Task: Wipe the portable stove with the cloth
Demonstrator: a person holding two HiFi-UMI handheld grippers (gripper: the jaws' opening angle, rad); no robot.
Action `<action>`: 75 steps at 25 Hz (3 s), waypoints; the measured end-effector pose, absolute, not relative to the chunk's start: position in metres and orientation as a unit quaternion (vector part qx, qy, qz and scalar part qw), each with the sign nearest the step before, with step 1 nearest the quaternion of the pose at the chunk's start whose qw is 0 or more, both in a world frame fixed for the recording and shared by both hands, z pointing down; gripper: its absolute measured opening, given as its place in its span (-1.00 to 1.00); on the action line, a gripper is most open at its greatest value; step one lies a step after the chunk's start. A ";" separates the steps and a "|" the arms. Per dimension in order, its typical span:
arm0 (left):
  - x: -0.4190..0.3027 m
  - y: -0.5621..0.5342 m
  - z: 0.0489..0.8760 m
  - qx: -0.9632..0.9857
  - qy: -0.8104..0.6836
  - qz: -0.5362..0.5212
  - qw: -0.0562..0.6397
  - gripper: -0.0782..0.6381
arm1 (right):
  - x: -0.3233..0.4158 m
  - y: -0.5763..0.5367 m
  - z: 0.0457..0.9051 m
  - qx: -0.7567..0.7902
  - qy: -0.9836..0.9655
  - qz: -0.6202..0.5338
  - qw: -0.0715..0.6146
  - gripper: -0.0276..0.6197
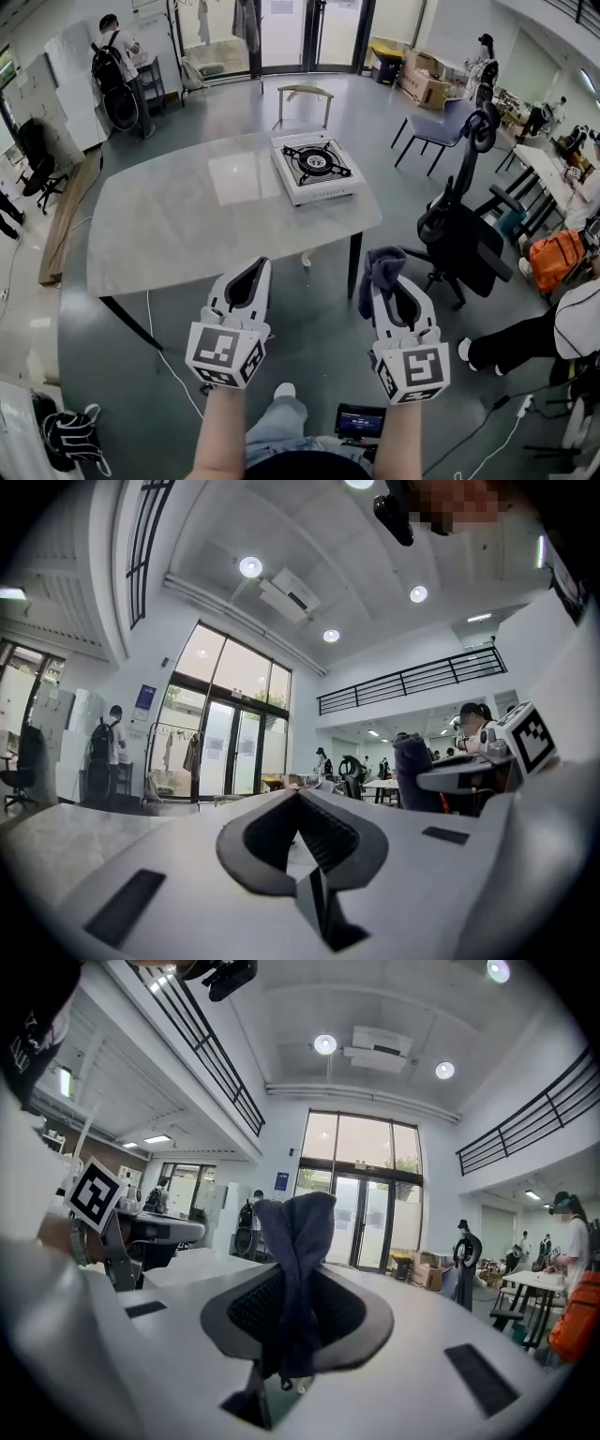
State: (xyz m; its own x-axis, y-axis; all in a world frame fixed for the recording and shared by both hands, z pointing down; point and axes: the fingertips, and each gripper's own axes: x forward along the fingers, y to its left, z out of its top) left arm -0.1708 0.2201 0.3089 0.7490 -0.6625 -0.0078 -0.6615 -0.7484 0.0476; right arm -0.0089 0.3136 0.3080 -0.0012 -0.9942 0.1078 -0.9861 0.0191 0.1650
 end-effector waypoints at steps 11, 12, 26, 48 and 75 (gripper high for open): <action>-0.174 0.158 0.308 0.934 -0.355 -0.018 0.026 -0.76 | -0.011 0.259 0.313 0.697 -0.709 -0.020 0.105 -0.63; -0.171 0.156 0.310 0.935 -0.353 -0.017 0.027 -0.76 | -0.007 0.256 0.313 0.699 -0.708 -0.018 0.104 -0.63; -0.075 0.064 0.321 0.930 -0.368 0.004 0.026 -0.76 | 0.095 0.155 0.331 0.690 -0.716 0.012 0.104 -0.63; 0.017 -0.073 0.334 0.886 -0.462 0.028 0.036 -0.76 | 0.204 -0.023 0.351 0.610 -0.782 0.035 0.123 -0.63; -0.050 -0.197 0.403 0.869 -0.475 0.069 0.117 -0.76 | 0.104 -0.129 0.487 0.562 -0.768 0.263 0.159 -0.63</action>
State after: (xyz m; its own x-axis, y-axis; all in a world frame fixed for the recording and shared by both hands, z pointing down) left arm -0.0503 -0.1974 0.4034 0.5390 -0.8099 0.2316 -0.8423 -0.5214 0.1368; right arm 0.1040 -0.1288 0.4874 -0.3179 -0.7793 0.5400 -0.9468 0.2306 -0.2247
